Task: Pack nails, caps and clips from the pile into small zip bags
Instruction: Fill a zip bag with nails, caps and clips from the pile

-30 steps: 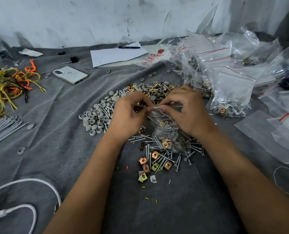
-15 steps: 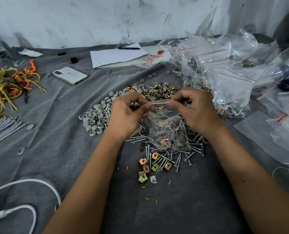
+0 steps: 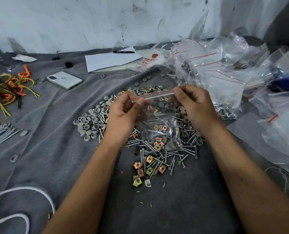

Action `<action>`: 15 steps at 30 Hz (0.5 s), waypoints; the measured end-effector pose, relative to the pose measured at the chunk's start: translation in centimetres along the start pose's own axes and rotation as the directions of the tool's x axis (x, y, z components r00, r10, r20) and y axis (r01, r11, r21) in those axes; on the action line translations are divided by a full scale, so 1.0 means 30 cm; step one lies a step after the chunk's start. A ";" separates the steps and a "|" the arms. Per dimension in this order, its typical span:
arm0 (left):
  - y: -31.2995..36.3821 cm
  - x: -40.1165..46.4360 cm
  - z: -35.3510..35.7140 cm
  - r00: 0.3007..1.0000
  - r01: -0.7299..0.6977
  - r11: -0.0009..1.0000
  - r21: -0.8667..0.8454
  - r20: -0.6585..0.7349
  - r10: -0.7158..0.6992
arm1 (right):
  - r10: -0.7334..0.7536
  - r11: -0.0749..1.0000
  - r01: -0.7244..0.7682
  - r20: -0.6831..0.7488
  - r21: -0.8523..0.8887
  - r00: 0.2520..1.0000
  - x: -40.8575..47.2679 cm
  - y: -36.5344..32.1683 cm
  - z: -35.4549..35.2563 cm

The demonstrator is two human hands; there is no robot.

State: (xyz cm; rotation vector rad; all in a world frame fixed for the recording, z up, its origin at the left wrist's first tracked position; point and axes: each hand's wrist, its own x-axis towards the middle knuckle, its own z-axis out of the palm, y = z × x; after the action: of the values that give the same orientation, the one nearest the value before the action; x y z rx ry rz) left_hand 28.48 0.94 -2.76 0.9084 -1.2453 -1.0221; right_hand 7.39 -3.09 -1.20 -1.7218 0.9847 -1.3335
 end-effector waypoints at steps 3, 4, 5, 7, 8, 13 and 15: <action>0.010 -0.004 0.013 1.000 0.014 1.000 -0.027 -0.005 -0.014 | -0.025 1.000 0.025 0.045 -0.004 0.999 -0.007 -0.001 0.010; 0.010 -0.003 0.015 1.000 0.019 0.999 -0.027 -0.015 -0.020 | -0.026 0.999 0.025 0.037 0.034 0.999 -0.007 -0.001 0.008; 0.010 -0.003 0.015 0.999 0.026 0.999 -0.026 -0.025 -0.027 | -0.012 0.996 0.009 0.033 0.091 0.999 -0.006 -0.004 0.006; 0.012 -0.004 0.015 0.999 0.035 0.999 -0.038 -0.032 -0.036 | -0.008 0.992 0.002 0.049 0.130 0.999 -0.005 -0.010 0.002; 0.012 -0.004 0.014 0.999 0.034 0.999 -0.042 -0.027 -0.035 | -0.026 0.995 0.021 0.055 0.093 0.998 -0.005 -0.013 0.004; 0.014 -0.004 0.015 1.000 -0.011 1.000 -0.006 -0.006 0.011 | -0.098 0.995 0.097 0.026 0.016 0.995 -0.005 -0.003 0.013; 0.018 -0.006 0.014 1.000 -0.020 1.000 0.009 -0.014 0.021 | -0.094 0.995 0.093 0.036 0.029 0.995 -0.004 0.000 0.011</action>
State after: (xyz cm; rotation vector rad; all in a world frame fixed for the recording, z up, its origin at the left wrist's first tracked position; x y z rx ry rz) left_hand 28.12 1.28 -2.25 0.9063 -1.2462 -0.9935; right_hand 7.70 -2.95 -1.30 -1.7848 0.8704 -1.3627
